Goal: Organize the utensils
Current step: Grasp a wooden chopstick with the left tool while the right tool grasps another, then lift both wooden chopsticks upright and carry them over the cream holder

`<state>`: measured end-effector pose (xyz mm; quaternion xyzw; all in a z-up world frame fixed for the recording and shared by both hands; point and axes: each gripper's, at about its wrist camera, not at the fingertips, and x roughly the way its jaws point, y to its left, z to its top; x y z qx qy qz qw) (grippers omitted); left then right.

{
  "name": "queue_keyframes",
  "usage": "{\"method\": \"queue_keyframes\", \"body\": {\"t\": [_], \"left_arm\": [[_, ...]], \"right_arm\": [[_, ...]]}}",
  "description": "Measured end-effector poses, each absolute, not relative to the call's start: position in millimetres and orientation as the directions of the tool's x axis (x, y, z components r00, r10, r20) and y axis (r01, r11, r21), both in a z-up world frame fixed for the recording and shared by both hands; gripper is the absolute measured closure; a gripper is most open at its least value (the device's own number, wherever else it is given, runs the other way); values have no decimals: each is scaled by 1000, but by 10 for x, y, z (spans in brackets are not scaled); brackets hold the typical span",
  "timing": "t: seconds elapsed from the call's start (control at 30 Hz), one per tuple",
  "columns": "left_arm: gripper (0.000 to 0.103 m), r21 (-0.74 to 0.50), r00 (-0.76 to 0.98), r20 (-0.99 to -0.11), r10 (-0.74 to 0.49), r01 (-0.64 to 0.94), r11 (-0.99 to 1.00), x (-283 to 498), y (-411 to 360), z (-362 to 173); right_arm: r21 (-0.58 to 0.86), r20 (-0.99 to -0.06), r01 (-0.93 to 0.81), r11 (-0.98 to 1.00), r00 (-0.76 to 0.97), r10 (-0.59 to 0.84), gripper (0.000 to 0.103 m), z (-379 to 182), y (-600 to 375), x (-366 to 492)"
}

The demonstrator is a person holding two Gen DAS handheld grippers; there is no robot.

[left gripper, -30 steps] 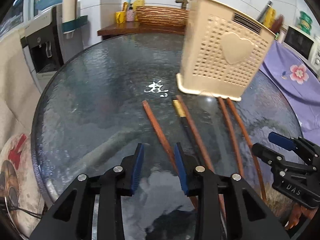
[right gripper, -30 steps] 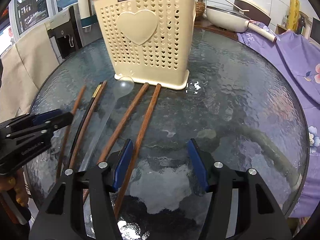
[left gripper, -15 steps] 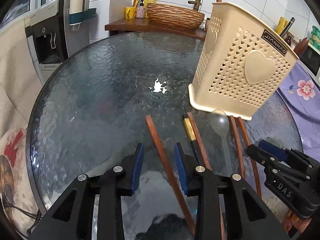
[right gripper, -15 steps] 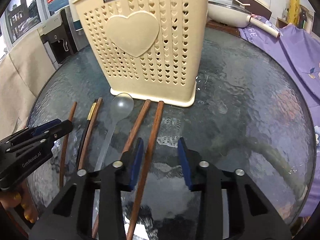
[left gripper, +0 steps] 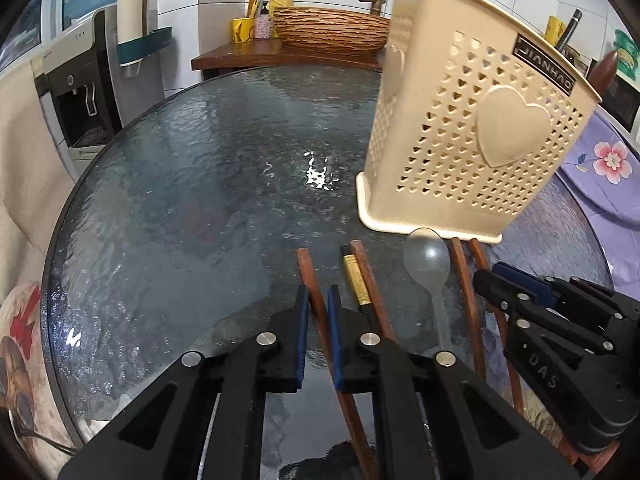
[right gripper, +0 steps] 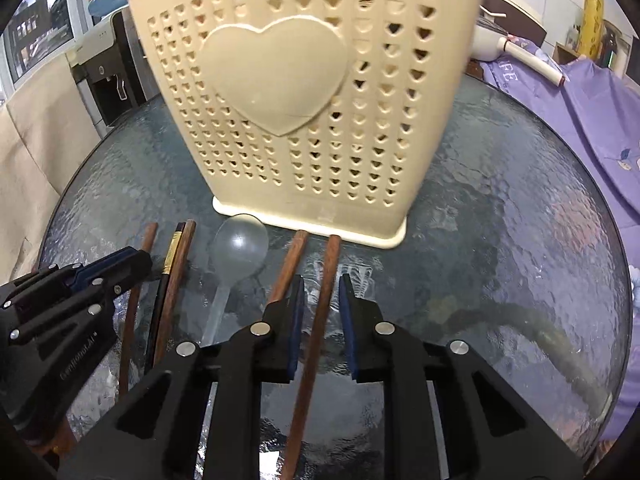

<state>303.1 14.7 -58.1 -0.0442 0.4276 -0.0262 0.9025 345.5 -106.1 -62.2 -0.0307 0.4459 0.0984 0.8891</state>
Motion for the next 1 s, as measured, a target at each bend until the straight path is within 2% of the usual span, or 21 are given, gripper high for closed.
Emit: {"method": "queue_keyframes", "body": {"t": [0.1, 0.3, 0.47, 0.7, 1.0], "left_arm": [[95, -112, 634, -768, -94, 12, 994, 3013, 133, -585], [95, -133, 637, -763, -110, 12, 991, 3019, 135, -585], [96, -160, 636, -761, -133, 15, 987, 3041, 143, -579], [96, -188, 677, -718, -159, 30, 982, 2962, 171, -384], [96, -219, 748, -630, -207, 85, 972, 2751, 164, 83]], "right_arm": [[22, -799, -212, 977, 584, 145, 93, -621, -1023, 3443], [23, -796, -221, 975, 586, 152, 93, -624, -1033, 3448], [80, -782, -231, 970, 589, 205, 96, -614, -1171, 3419], [200, -732, -266, 943, 599, 324, 96, -484, -1367, 3324], [313, -604, -340, 887, 649, 463, 96, -4, -1629, 3102]]}}
